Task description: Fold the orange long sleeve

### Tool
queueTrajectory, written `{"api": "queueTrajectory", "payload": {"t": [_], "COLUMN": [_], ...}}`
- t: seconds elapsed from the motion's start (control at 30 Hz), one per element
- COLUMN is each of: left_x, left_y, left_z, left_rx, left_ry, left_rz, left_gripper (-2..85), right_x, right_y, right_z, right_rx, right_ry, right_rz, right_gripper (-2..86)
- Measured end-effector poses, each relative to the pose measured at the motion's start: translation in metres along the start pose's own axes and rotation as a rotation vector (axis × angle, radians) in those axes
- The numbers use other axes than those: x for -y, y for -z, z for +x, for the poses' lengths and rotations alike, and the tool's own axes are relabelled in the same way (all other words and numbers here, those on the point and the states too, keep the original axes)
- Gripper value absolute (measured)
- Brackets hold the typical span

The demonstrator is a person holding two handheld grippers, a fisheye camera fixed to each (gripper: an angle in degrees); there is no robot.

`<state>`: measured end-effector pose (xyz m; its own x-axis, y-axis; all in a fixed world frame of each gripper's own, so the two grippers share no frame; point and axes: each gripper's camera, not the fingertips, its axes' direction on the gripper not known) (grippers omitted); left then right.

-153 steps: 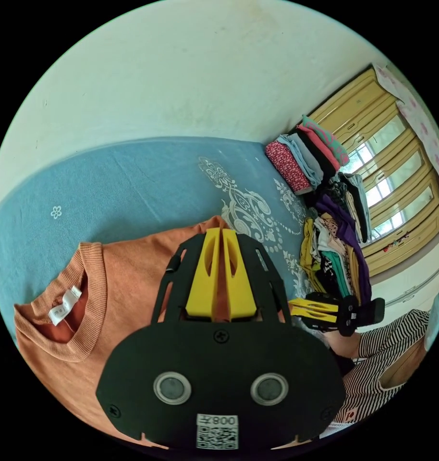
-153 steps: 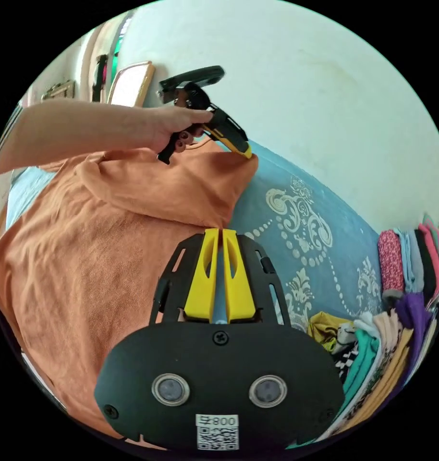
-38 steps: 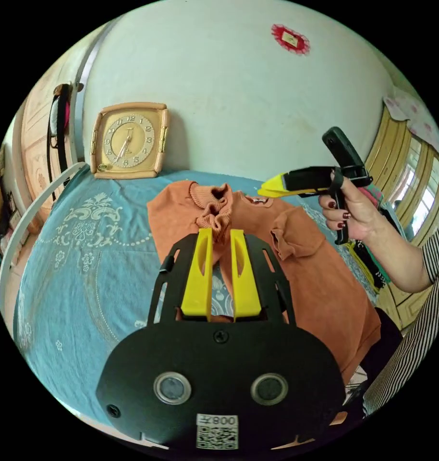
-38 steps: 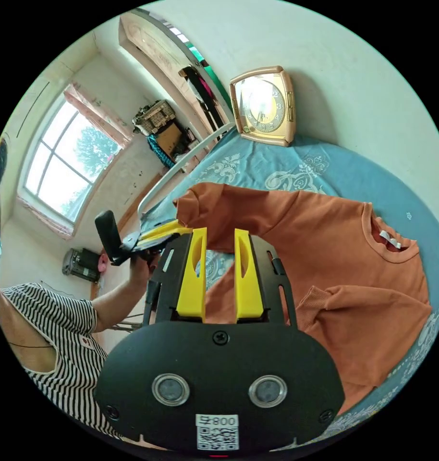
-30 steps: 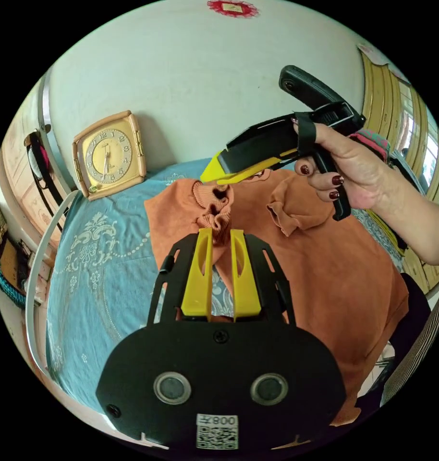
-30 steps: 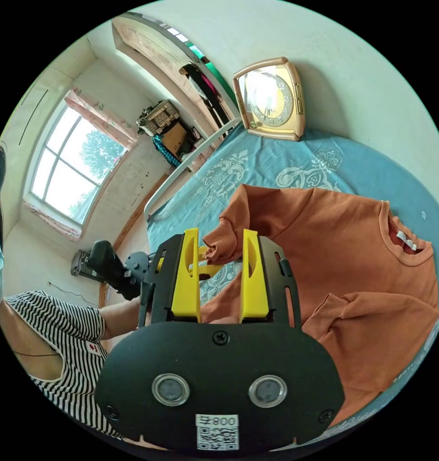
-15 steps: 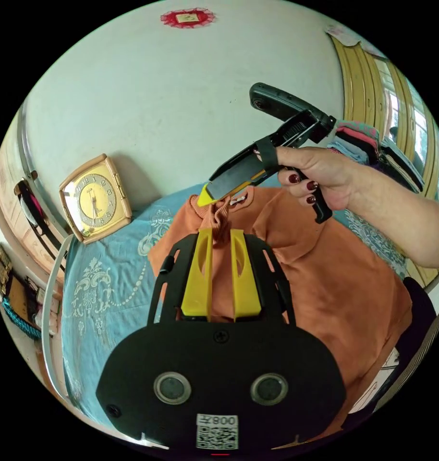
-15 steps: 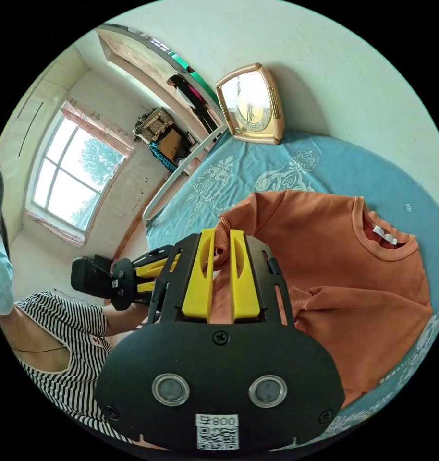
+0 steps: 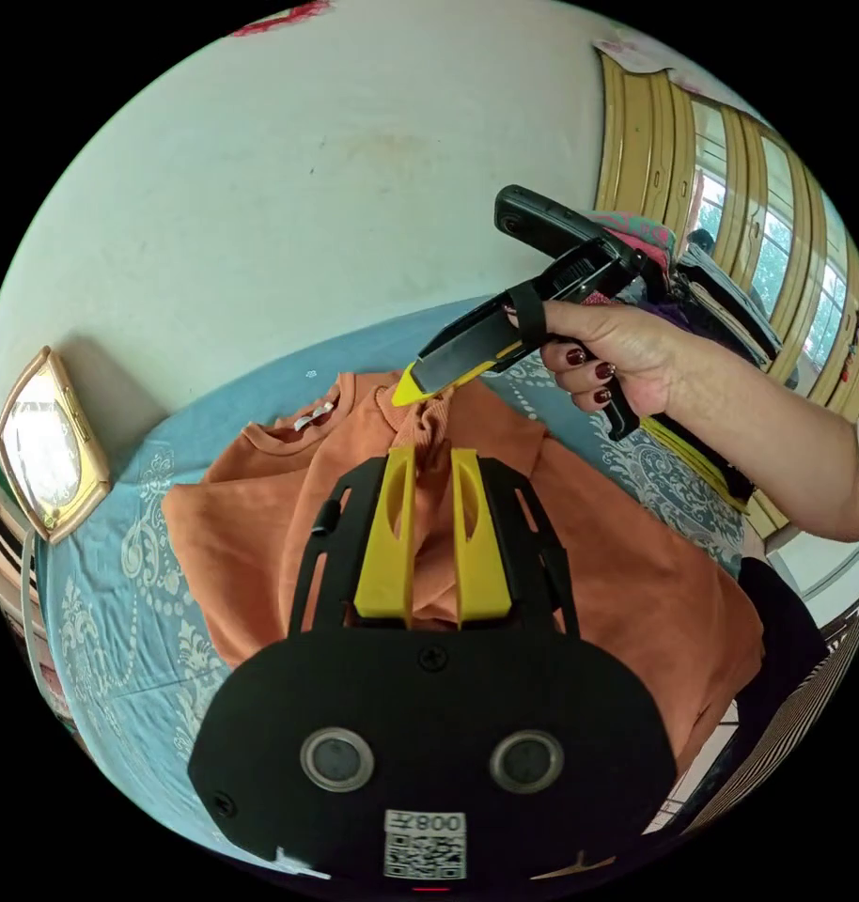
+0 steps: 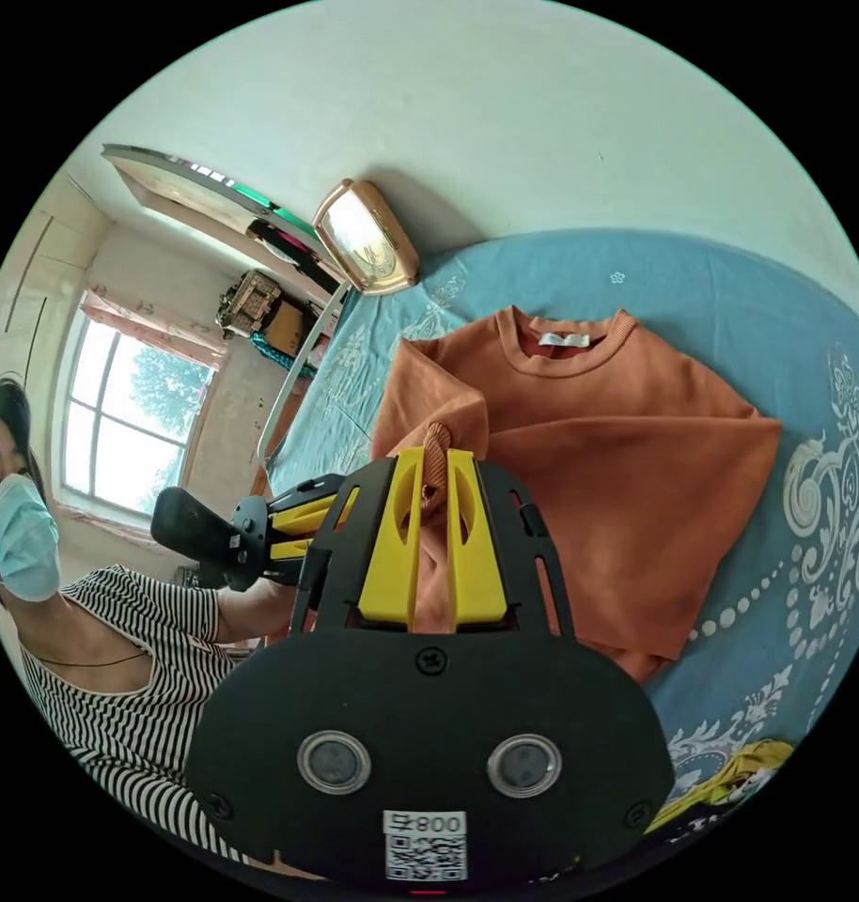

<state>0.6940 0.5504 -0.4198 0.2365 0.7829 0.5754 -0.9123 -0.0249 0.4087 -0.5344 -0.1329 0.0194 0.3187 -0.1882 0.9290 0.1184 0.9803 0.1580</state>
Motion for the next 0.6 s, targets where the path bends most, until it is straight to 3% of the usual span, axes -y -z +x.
{"api": "queueTrajectory", "payload": {"t": [0.6], "left_x": [0.002], "left_y": [-0.057], "left_z": [-0.05], "left_rx": [-0.101], "left_ry": [-0.087], "left_rz": [-0.235], "left_gripper": [8.1], "right_x": [-0.017], "right_y": [-0.003], "right_z": [0.132], "right_rx": [0.123], "right_ry": [-0.207], "right_rz": [-0.002], "right_gripper": [3.7]}}
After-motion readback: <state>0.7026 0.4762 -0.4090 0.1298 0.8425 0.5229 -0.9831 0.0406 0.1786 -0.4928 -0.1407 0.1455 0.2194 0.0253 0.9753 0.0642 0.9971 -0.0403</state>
